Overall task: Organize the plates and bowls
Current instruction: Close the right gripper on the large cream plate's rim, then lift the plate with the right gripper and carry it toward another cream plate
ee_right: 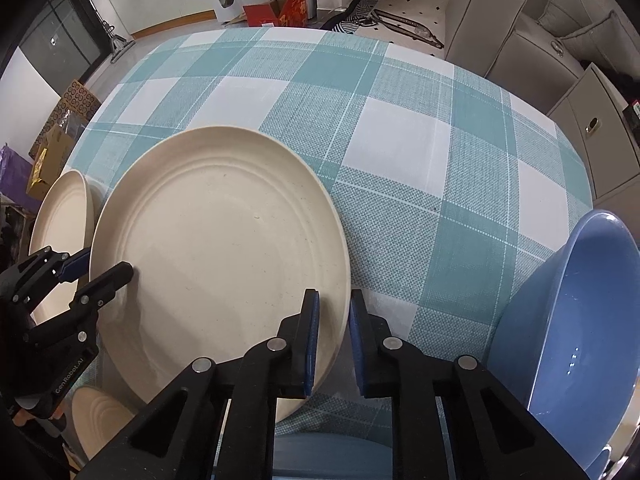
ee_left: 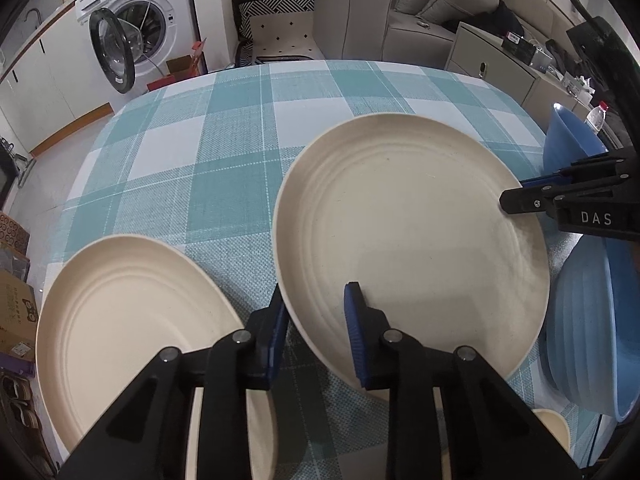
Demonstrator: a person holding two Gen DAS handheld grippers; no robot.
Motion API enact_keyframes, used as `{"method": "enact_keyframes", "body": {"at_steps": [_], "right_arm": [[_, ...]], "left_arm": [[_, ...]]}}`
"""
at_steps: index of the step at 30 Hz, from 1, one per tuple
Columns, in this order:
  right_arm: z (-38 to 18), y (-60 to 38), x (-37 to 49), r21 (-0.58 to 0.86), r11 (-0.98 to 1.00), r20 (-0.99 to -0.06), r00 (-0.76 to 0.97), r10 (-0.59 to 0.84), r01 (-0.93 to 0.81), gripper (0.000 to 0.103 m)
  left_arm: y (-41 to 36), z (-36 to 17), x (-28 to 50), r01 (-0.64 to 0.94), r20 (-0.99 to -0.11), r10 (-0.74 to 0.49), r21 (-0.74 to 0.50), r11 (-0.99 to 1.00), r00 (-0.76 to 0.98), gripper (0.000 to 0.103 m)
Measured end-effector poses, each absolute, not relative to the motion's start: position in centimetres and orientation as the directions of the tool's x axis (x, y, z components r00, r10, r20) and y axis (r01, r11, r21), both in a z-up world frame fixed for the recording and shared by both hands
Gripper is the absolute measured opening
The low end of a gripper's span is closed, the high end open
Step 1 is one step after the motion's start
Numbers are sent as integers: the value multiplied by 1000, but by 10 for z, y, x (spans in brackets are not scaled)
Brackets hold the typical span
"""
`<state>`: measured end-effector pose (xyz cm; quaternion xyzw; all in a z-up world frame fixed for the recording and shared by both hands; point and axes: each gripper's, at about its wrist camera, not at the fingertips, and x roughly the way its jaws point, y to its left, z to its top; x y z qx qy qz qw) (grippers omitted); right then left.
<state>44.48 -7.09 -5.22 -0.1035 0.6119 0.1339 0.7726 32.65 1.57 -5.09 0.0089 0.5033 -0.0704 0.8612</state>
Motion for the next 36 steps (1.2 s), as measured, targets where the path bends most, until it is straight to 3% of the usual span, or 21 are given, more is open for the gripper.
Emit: {"method": "enact_keyframes", "body": {"at_steps": [18, 36], "right_arm": [[-12, -64, 436, 9, 942, -946, 303, 117, -335, 13], [69, -54, 370, -1, 930, -897, 411, 162, -369, 13]], "left_arm": [[31, -16, 315, 98, -820, -94, -46, 994, 564, 23], [42, 42, 255, 82, -745, -68, -17, 996, 664, 23]]}}
